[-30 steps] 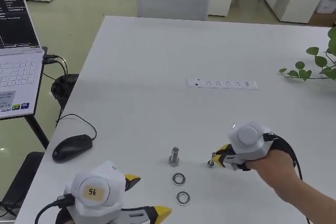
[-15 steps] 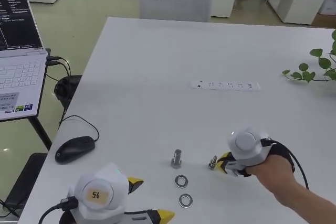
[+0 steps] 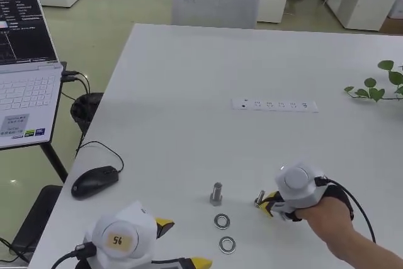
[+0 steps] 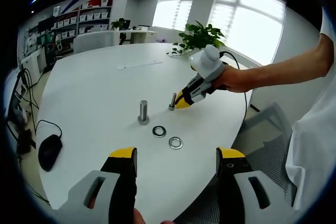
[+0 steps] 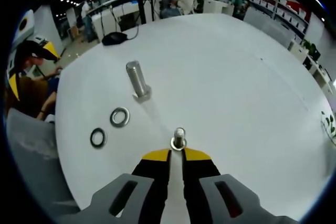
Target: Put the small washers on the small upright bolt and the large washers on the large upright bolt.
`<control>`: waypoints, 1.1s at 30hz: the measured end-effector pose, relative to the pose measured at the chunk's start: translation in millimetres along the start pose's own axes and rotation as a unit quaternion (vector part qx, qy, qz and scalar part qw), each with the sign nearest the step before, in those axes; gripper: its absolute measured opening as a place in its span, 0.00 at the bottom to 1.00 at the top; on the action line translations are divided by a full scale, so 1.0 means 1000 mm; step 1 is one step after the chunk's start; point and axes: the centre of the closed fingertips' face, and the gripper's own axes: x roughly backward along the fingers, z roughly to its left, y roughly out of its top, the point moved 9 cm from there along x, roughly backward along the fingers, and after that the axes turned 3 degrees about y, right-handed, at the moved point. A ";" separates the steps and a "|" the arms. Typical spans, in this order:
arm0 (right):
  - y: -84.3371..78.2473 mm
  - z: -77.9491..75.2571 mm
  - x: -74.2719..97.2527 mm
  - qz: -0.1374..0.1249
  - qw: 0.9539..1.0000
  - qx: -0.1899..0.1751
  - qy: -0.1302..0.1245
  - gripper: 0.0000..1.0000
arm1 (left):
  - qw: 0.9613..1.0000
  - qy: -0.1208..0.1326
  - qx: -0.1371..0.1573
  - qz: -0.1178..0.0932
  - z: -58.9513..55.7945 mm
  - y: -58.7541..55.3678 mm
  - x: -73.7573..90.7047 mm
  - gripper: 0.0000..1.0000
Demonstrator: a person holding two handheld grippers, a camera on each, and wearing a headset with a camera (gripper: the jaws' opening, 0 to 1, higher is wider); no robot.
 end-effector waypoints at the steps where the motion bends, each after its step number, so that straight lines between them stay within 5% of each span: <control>1: 0.000 0.000 0.001 -0.001 1.000 0.001 0.000 0.11 | 1.000 0.000 -0.001 0.000 0.000 0.000 0.000 0.60; 11: -0.015 0.010 0.015 0.001 1.000 0.014 0.012 0.16 | 1.000 0.003 0.002 -0.004 -0.001 0.001 -0.001 0.60; 19: -0.028 0.041 0.014 0.014 0.998 0.045 0.048 0.19 | 1.000 0.002 0.005 -0.008 -0.004 -0.003 -0.002 0.60; 27: -0.018 0.077 0.000 0.014 0.987 0.105 0.117 0.23 | 1.000 0.007 0.008 -0.015 -0.004 -0.004 0.002 0.60; 33: -0.004 0.094 -0.013 0.009 0.982 0.126 0.142 0.25 | 1.000 0.010 0.011 -0.018 -0.004 -0.006 0.006 0.60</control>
